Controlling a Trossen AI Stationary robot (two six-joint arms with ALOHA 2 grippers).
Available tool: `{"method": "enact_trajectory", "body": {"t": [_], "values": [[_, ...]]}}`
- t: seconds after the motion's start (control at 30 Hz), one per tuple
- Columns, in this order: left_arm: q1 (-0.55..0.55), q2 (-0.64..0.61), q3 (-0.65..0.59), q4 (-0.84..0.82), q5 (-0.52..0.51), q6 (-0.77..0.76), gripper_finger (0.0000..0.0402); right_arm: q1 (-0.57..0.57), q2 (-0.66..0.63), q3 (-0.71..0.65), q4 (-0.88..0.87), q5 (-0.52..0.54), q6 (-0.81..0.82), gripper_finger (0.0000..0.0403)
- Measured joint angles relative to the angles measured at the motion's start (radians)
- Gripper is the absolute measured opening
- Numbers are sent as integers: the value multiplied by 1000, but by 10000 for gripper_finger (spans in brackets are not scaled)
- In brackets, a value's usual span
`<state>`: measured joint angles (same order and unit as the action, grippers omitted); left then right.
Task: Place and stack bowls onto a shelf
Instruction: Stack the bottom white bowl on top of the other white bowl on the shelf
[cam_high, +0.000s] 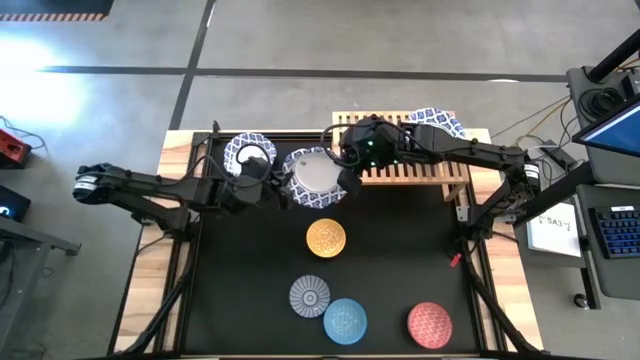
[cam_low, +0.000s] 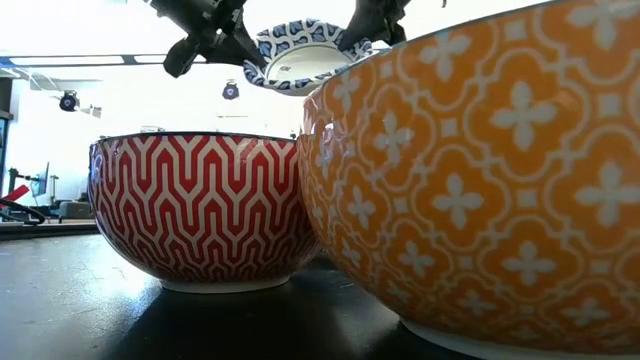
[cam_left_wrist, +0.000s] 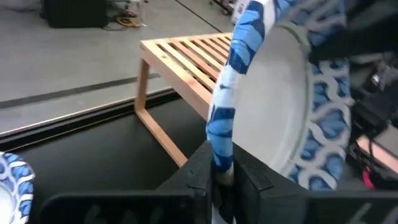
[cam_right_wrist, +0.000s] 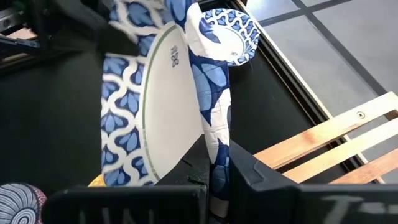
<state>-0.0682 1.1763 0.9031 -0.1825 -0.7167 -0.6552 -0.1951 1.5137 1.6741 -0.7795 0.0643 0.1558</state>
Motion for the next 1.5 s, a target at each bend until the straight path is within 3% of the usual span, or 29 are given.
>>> {"method": "enact_trajectory", "body": {"t": [0.4, 0.53, 0.67, 1.23, 1.5], "values": [[0, 0, 0, 28, 86, 4, 129, -17, 0, 0, -8, 13, 7, 9], [0, -9, 0, 86, 128, 34, 150, -58, 0, 0, -80, 86, 27, 9], [0, -17, 0, 117, 135, 78, 157, -102, 1, 0, -153, 146, 37, 9], [-7, -17, 0, 105, 240, 152, 158, -348, -6, 131, -342, 112, 206, 9], [-7, -17, 0, 42, 237, 289, 158, -410, -7, 197, -498, 111, 344, 9]]}}
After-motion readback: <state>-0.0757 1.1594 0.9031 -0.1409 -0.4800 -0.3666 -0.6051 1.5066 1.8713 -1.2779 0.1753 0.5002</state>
